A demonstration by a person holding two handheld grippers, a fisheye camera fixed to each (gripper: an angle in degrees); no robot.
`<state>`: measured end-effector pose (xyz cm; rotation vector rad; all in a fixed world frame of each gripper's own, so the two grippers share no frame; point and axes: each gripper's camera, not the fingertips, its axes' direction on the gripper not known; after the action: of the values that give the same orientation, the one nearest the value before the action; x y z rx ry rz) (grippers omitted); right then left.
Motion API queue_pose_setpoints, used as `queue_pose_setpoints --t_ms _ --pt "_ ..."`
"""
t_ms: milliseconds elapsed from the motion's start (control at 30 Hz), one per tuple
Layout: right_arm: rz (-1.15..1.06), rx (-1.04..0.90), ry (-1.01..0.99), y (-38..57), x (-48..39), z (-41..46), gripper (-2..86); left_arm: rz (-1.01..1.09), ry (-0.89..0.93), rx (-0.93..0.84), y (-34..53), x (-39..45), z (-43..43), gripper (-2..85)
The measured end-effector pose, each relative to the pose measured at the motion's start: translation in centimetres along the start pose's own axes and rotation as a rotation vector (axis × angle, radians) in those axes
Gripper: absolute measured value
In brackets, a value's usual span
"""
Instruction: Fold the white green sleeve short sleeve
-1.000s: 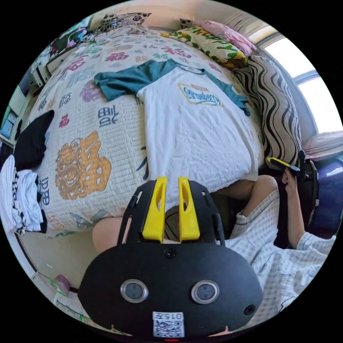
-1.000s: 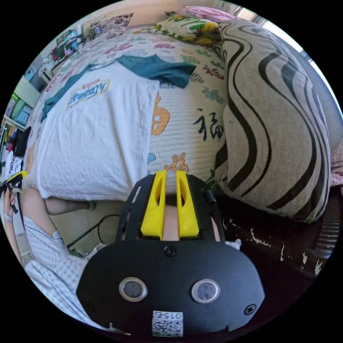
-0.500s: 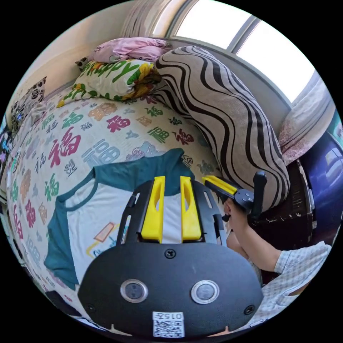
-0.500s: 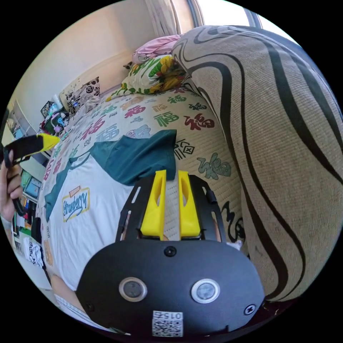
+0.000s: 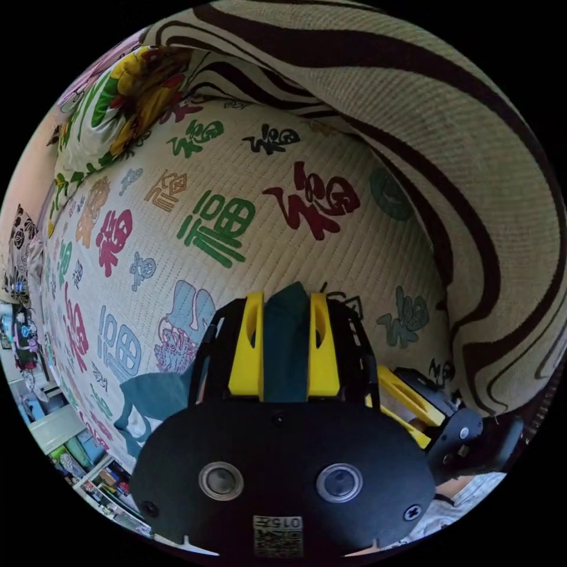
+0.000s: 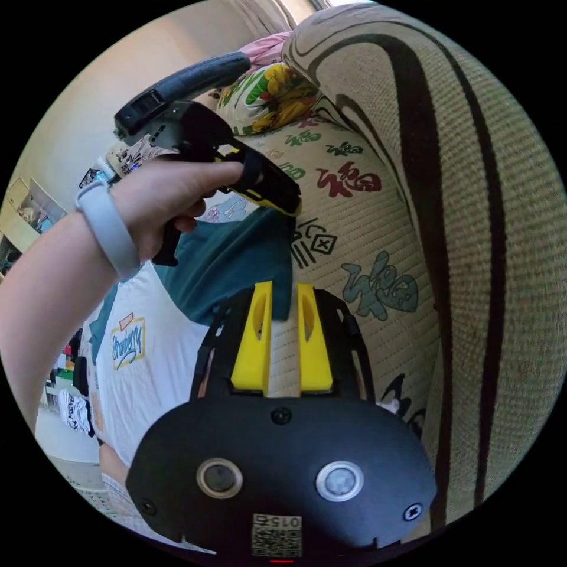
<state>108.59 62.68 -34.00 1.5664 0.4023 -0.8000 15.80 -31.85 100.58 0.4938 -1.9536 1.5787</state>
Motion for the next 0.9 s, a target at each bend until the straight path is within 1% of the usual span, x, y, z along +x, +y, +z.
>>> queue_pose_setpoints --t_ms 67,133,200,267,300,500,633,733,800,833,900 --pt "0.022 -0.062 -0.037 -0.6 0.8 0.7 7.2 -0.001 -0.045 -0.03 -0.3 -0.2 1.2 7.3" --pt "0.046 -0.058 -0.075 -1.0 1.7 0.4 6.1 0.004 -0.002 -0.02 -0.2 -0.5 1.6 3.9" --pt "0.044 -0.057 -0.091 -1.3 2.3 -0.1 1.5 0.006 0.004 0.012 0.1 -0.8 1.5 2.0" --pt "0.02 -0.07 -0.162 -1.6 2.5 -0.5 0.5 0.001 0.026 0.048 0.5 -1.2 1.0 1.1" --pt "0.025 -0.059 -0.176 -1.7 2.6 -1.0 0.2 -0.005 0.068 0.091 0.9 -1.7 0.4 0.6" --pt "0.016 0.065 -0.077 -1.8 2.7 -4.6 -0.4 -0.079 0.221 0.226 3.8 -6.6 -1.8 0.1" --pt "-0.035 0.132 -0.081 -1.8 2.2 -6.4 -0.5 -0.109 0.282 0.322 7.8 -10.3 -3.4 -0.1" --pt "-0.166 0.186 -0.133 -1.5 0.7 -7.9 -0.4 -0.119 0.314 0.448 14.3 -13.1 -5.4 -0.2" --pt "-0.363 0.206 -0.214 -0.8 -1.2 -9.1 -0.3 -0.149 0.29 0.551 22.0 -15.2 -6.5 -0.1" --pt "-0.417 0.199 -0.244 -0.6 -1.7 -9.2 -0.3 -0.168 0.277 0.576 24.3 -15.8 -6.6 0.0" --pt "-0.616 0.09 -0.394 0.1 -3.8 -8.8 0.0 -0.284 0.254 0.638 33.6 -18.2 -5.3 0.4"
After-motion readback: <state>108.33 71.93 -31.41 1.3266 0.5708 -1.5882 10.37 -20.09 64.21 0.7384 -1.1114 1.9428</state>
